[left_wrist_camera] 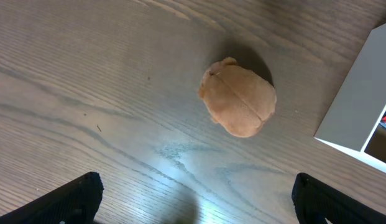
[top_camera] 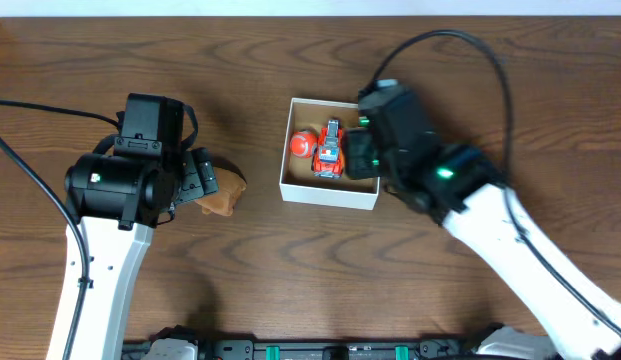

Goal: Pack container
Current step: 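Carry the cube with the right gripper into the box's front corner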

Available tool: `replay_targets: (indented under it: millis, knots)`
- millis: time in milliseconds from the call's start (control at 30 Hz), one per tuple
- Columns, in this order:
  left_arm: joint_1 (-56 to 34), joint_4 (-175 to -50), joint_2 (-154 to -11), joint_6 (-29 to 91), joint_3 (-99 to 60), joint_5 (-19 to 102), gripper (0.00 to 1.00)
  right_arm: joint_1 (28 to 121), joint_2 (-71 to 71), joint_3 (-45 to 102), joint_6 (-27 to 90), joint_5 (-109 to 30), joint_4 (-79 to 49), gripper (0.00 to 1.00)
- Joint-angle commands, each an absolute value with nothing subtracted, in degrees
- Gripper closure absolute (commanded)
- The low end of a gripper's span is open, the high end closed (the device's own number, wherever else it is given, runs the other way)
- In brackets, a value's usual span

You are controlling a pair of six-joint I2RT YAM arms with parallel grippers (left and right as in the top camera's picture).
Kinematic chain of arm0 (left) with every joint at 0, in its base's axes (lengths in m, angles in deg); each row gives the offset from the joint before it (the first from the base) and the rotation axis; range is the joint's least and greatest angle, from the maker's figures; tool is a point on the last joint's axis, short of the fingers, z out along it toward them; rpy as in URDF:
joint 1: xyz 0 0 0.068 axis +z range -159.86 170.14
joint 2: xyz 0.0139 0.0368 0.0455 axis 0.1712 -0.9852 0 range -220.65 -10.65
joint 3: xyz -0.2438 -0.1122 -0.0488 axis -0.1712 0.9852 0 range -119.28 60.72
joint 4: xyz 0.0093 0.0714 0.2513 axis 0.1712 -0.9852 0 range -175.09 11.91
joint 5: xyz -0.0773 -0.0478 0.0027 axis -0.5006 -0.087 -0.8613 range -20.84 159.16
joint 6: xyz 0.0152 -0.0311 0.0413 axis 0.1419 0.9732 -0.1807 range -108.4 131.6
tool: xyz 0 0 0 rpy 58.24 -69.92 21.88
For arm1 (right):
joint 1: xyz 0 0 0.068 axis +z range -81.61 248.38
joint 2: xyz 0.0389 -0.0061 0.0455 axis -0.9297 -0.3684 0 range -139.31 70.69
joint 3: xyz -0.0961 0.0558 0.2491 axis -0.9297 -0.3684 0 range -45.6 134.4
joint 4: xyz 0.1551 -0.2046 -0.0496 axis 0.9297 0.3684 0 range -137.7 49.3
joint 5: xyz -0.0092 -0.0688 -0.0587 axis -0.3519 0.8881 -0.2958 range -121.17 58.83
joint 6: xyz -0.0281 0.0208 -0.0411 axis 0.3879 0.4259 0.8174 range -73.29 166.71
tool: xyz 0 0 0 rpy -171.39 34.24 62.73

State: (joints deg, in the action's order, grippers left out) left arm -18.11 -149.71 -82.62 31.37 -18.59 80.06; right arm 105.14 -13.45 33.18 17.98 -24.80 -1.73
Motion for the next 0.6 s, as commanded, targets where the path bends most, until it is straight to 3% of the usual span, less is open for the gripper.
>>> replay_targets:
  millis: [0, 133, 567]
  knots:
    - [-17.8, -149.86, -82.97, 32.11, -18.48, 80.08, 0.02, 106.6, -19.63, 33.8, 8.32, -21.08, -1.34, 0.99]
    - [-17.8, -149.88, -82.97, 32.09, -18.48, 80.08, 0.02, 106.86, -24.81, 33.8, 3.53, -21.13, -1.05, 0.99]
    - [-17.8, -149.86, -82.97, 32.09, -18.48, 80.1, 0.02, 106.49, -33.62, 33.8, 3.42, -21.08, -1.99, 0.99]
